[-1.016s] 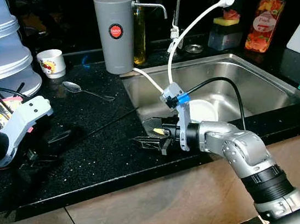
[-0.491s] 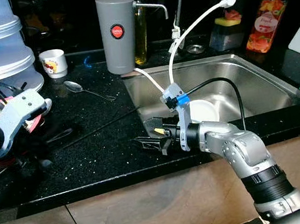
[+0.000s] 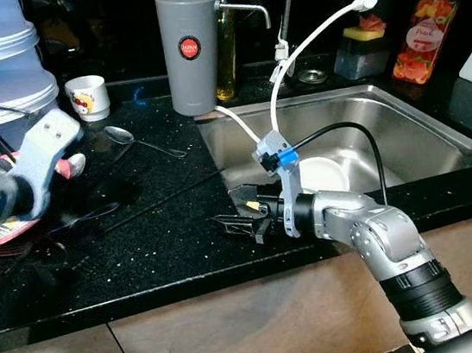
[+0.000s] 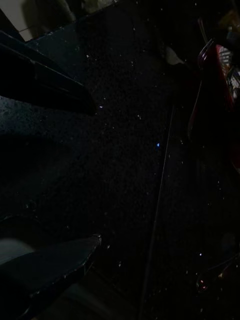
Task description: Kitchen organization
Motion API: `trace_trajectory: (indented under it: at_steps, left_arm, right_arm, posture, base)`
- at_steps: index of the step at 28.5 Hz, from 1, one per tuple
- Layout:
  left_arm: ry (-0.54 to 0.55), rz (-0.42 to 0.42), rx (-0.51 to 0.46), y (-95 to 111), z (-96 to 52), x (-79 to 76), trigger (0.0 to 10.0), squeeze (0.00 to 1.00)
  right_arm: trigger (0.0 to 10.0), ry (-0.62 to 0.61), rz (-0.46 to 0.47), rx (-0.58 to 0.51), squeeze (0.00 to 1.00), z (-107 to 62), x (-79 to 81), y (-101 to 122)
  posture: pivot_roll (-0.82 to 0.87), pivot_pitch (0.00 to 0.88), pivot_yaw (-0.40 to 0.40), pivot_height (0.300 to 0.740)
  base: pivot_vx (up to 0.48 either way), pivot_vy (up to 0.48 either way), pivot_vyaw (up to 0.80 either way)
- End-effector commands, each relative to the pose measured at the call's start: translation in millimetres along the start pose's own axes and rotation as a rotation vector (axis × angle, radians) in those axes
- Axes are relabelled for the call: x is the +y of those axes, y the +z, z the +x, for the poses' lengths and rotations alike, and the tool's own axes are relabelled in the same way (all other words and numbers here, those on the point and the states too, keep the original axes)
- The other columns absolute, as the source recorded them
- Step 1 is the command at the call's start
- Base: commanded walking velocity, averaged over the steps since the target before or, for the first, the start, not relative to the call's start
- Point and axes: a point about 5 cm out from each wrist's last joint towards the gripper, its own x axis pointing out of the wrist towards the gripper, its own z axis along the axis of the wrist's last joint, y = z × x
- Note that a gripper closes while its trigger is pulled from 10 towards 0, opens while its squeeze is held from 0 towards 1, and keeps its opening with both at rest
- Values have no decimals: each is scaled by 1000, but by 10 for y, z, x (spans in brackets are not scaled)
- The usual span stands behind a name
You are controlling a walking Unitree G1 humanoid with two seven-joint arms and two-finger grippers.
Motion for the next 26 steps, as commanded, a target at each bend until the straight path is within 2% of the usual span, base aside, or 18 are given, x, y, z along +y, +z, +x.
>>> trace_trajectory:
  at_steps: [1, 5, 8, 10, 11, 14, 15, 17, 18, 19, 22, 23, 25, 26]
  left_arm:
    - [-60, -77, -72, 58, 80, -98, 0, 0]
    - [-114, -179, -179, 175, 146, -186, 0, 0]
    - [-116, -212, -214, 212, 158, -189, 0, 0]
    - [-81, -278, -299, 292, 169, -138, 0, 0]
    - [-81, -278, -299, 292, 169, -138, 0, 0]
    - [32, -313, -446, 410, 158, -29, 0, 0]
    - [70, -321, -529, 479, 147, -6, 0, 0]
    - [90, -350, -597, 532, 135, 6, 0, 0]
    - [100, -373, -646, 570, 122, 12, 0, 0]
    - [110, -441, -720, 619, 110, 14, 0, 0]
    - [91, -483, -760, 644, 122, -30, 0, 0]
    - [64, -518, -774, 641, 164, -91, 0, 0]
    - [45, -543, -782, 637, 194, -133, 0, 0]
    - [5, -581, -790, 630, 228, -192, 0, 0]
  right_arm:
    - [10000, -4, 0, 9, 0, -16, -18, -27]
    - [10000, -4, -1, 9, 0, -17, -20, -24]
    - [10000, -4, -1, 7, 0, -17, -20, -19]
    - [10000, -1, 9, -10, 0, -17, -17, 7]
    - [10000, -1, 9, -10, 0, -17, -17, 7]
    - [10000, -15, 24, -58, 0, -13, -25, 65]
    - [10000, -31, 38, -91, 0, -1, -35, 105]
    - [10000, -40, 54, -118, 0, 7, -37, 136]
    - [10000, -38, 70, -139, 0, 13, -30, 160]
    - [10000, -27, 107, -187, 0, 29, -3, 212]
    - [10000, -13, 138, -227, 0, 47, 32, 255]
    - [10000, 2, 145, -247, 396, 74, 69, 274]
    - [10000, 13, 150, -260, 396, 92, 97, 287]
    - [10000, 24, 152, -277, 1000, 113, 128, 302]
  posture:
    - [120, 73, -47, 740]
    - [118, 72, -46, 740]
    - [118, 72, -46, 740]
    - [116, 70, -44, 740]
    - [116, 70, -44, 740]
    - [116, 70, -44, 740]
    - [117, 71, -43, 740]
    - [117, 71, -43, 740]
    - [117, 71, -43, 740]
    - [117, 71, -43, 740]
    - [117, 71, -43, 740]
    - [117, 70, -40, 740]
    - [117, 70, -40, 740]
    - [117, 70, -40, 740]
  base:
    - [0, 0, 0]
    - [0, 0, 0]
    - [0, 0, 0]
    - [0, 0, 0]
    - [0, 0, 0]
    - [0, 0, 0]
    - [0, 0, 0]
    - [0, 0, 0]
    - [0, 0, 0]
    - [0, 0, 0]
    - [0, 0, 0]
    - [0, 0, 0]
    - [0, 0, 0]
    - [0, 0, 0]
